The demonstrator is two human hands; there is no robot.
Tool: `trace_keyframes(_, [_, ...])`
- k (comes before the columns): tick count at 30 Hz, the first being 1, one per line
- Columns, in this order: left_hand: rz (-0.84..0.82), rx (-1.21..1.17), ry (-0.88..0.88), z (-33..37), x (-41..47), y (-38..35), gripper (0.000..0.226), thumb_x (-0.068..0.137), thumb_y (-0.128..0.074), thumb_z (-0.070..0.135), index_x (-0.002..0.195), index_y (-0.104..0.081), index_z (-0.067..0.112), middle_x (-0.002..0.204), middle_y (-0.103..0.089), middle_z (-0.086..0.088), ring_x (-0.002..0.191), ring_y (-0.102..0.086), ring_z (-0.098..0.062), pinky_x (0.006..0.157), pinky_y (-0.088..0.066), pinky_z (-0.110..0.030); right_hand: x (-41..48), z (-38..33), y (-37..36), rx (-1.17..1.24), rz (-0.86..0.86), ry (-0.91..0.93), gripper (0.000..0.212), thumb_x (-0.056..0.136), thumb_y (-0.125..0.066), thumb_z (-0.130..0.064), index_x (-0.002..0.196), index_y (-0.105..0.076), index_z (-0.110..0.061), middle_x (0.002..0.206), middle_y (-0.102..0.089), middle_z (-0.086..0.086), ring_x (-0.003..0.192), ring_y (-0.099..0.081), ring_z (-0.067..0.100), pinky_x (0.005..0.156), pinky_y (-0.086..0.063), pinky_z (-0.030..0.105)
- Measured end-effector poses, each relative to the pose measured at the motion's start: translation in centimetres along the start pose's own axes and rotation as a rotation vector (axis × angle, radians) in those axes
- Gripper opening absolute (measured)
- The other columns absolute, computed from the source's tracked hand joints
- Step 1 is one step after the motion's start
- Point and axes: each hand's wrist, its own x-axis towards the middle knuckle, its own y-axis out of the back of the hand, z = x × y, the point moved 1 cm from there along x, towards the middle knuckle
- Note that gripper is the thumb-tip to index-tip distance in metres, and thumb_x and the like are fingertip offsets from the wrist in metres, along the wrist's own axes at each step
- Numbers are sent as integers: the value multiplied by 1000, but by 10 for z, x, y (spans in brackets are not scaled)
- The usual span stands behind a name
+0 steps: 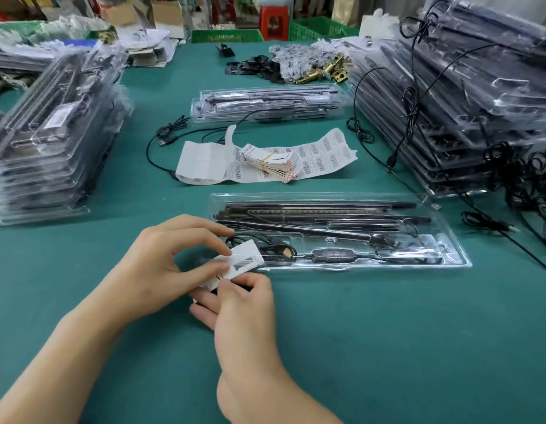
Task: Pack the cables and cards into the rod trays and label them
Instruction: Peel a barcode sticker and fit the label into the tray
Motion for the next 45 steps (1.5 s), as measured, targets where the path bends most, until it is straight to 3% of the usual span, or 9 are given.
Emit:
trace_keyframes(9, [41,120,333,9,-37,7,60,60,-76,81,94,-54,37,101,-63,22,94,-61,-3,68,-44,-22,-3,-10,13,-135,-135,-106,26,92,-48,-4,111,-53,-22,89,-79,-3,79,-72,10,86,-55,34])
trace_keyframes(12, [180,91,423,16,-53,-14,47,62,-81,63,96,-59,40,101,-65,25,94,-62,1,70,-44,-24,-7,-18,19,-222,-198,-84,33,83,-63,-16,114,-59,-26,103,-77,-5,85,-65,6,70,-48,21])
trace_keyframes(16, [261,108,428,19,-55,-23,36,66,-84,49,96,-65,43,102,-67,25,98,-64,0,73,-46,-19,-11,-37,40,-460,-376,19,24,89,-64,-23,107,-63,-38,99,-72,-31,91,-66,-7,78,-53,21])
trace_keyframes(18, [289,143,435,18,-56,-24,31,69,-87,43,94,-67,39,100,-68,22,97,-64,-1,76,-47,-16,-10,-47,59,-697,-413,169,20,86,-62,-32,103,-63,-43,97,-70,-34,89,-68,-6,84,-56,23])
trace_keyframes(23, [360,-15,526,11,-56,-23,38,70,-90,33,103,-72,39,103,-70,25,102,-64,1,84,-43,-13,14,-90,101,-1490,-135,1044,24,84,-75,-38,106,-66,-34,99,-58,-20,94,-54,3,81,-43,19])
trace_keyframes(26, [303,-58,546,8,-49,-20,35,71,-90,34,101,-74,40,104,-70,26,102,-64,2,84,-44,-14,39,-106,114,-1623,-106,1152,37,78,-82,-39,109,-70,-21,105,-58,-7,101,-54,17,87,-47,34])
trace_keyframes(30, [240,-145,598,5,-40,-16,34,69,-91,33,99,-75,36,102,-73,24,98,-66,3,85,-46,-17,56,-108,114,-1614,-219,1217,26,84,-76,-41,100,-71,-21,99,-59,-8,96,-56,17,83,-47,35])
trace_keyframes(35, [242,-234,634,3,-34,-16,42,60,-87,44,100,-76,33,99,-75,18,97,-67,-3,86,-49,-22,63,-96,114,-1383,-292,1270,16,90,-75,-15,81,-62,-14,84,-55,-7,82,-50,16,78,-43,27])
trace_keyframes(45, [349,-321,643,14,-31,-29,44,61,-87,44,104,-76,45,103,-70,23,107,-61,-2,91,-44,-26,66,-93,116,-1333,-283,1288,13,92,-72,-5,84,-62,-8,84,-55,-5,83,-45,13,87,-32,11])
